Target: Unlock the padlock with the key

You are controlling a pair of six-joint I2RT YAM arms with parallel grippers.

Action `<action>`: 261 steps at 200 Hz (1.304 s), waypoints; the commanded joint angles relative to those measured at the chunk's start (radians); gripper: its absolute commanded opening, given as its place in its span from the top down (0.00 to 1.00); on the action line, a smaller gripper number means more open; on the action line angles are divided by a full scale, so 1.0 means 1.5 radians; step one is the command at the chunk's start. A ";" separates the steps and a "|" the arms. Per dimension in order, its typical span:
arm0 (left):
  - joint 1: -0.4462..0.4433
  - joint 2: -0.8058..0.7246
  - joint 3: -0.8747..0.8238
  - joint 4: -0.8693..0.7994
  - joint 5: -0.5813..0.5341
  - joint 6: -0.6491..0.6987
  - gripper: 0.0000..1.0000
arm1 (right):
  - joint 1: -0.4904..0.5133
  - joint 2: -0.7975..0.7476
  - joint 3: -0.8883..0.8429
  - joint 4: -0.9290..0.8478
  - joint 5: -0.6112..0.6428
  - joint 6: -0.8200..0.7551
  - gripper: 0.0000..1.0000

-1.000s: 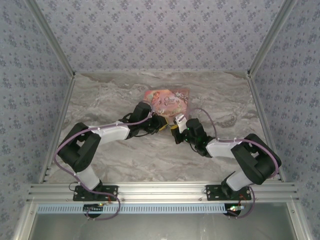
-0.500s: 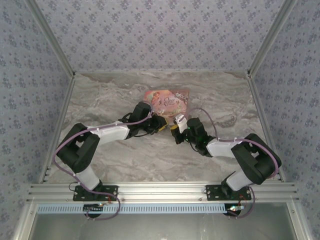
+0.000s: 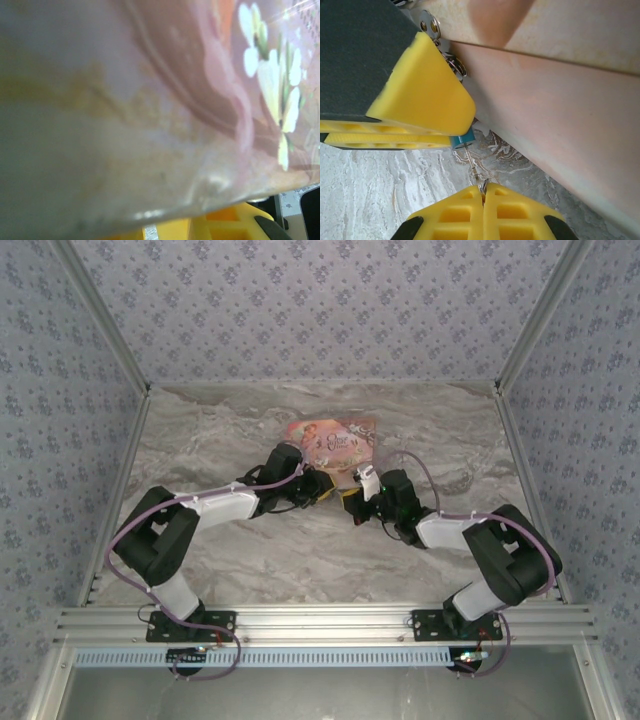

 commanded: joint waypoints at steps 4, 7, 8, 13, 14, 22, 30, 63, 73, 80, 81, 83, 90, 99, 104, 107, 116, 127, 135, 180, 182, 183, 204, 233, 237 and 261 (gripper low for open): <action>-0.019 -0.016 0.019 0.004 0.084 -0.003 0.92 | -0.004 0.007 0.046 0.059 -0.023 0.024 1.00; -0.019 -0.016 0.019 0.004 0.083 -0.003 0.92 | -0.004 0.007 0.046 0.060 -0.026 0.027 1.00; -0.019 -0.016 0.019 0.004 0.083 -0.002 0.92 | -0.005 0.007 0.046 0.060 -0.027 0.028 1.00; -0.019 -0.016 0.019 0.003 0.083 -0.001 0.92 | -0.008 0.009 0.048 0.063 -0.036 0.033 1.00; -0.019 -0.016 0.019 0.003 0.083 0.000 0.92 | -0.008 0.009 0.049 0.063 -0.037 0.034 1.00; -0.019 -0.015 0.020 0.000 0.083 0.001 0.92 | -0.013 0.013 0.053 0.065 -0.049 0.044 1.00; -0.019 -0.014 0.019 0.001 0.082 0.002 0.92 | -0.015 0.015 0.055 0.065 -0.055 0.051 1.00; -0.019 -0.012 0.018 0.005 0.083 0.000 0.92 | -0.030 0.027 0.063 0.070 -0.076 0.081 1.00; -0.019 -0.013 0.018 0.006 0.083 0.000 0.92 | -0.035 0.031 0.069 0.063 -0.082 0.085 1.00; -0.019 -0.013 0.018 0.006 0.083 0.001 0.92 | -0.037 0.033 0.073 0.057 -0.086 0.087 1.00; -0.019 -0.013 0.018 0.006 0.083 0.000 0.92 | -0.037 0.034 0.073 0.056 -0.086 0.086 1.00; -0.019 -0.013 0.018 0.006 0.083 0.000 0.92 | -0.037 0.034 0.075 0.056 -0.087 0.087 1.00; -0.019 -0.012 0.018 0.005 0.083 0.001 0.92 | -0.039 0.039 0.076 0.056 -0.092 0.088 1.00; -0.019 -0.013 0.017 0.007 0.083 0.001 0.92 | -0.040 0.041 0.078 0.055 -0.095 0.092 1.00; -0.019 -0.012 0.017 0.008 0.083 0.001 0.92 | -0.041 0.043 0.078 0.056 -0.097 0.093 1.00; -0.019 -0.012 0.017 0.008 0.083 0.000 0.92 | -0.042 0.044 0.079 0.056 -0.097 0.093 1.00; -0.019 -0.011 0.016 0.010 0.084 -0.001 0.92 | -0.043 0.045 0.078 0.056 -0.095 0.093 1.00; -0.019 -0.010 0.016 0.011 0.085 -0.001 0.92 | -0.043 0.046 0.079 0.057 -0.095 0.092 1.00; -0.019 -0.010 0.016 0.011 0.085 -0.001 0.92 | -0.042 0.046 0.079 0.057 -0.094 0.091 1.00; -0.019 -0.005 0.015 0.012 0.085 -0.001 0.92 | -0.036 0.045 0.091 0.061 -0.086 0.089 1.00; -0.020 -0.005 0.015 0.012 0.085 -0.001 0.92 | -0.036 0.045 0.092 0.061 -0.085 0.089 1.00; -0.020 -0.004 0.015 0.012 0.085 -0.001 0.92 | -0.035 0.045 0.093 0.060 -0.085 0.089 1.00; -0.022 0.004 0.016 0.018 0.086 -0.004 0.92 | -0.028 0.048 0.105 0.058 -0.081 0.089 1.00; -0.031 0.022 0.020 0.035 0.089 -0.011 0.92 | -0.018 0.051 0.119 0.057 -0.067 0.090 1.00; -0.032 0.025 0.019 0.037 0.089 -0.012 0.92 | -0.017 0.053 0.120 0.057 -0.066 0.090 1.00; -0.036 0.038 0.018 0.049 0.092 -0.017 0.92 | -0.014 0.058 0.119 0.055 -0.060 0.093 1.00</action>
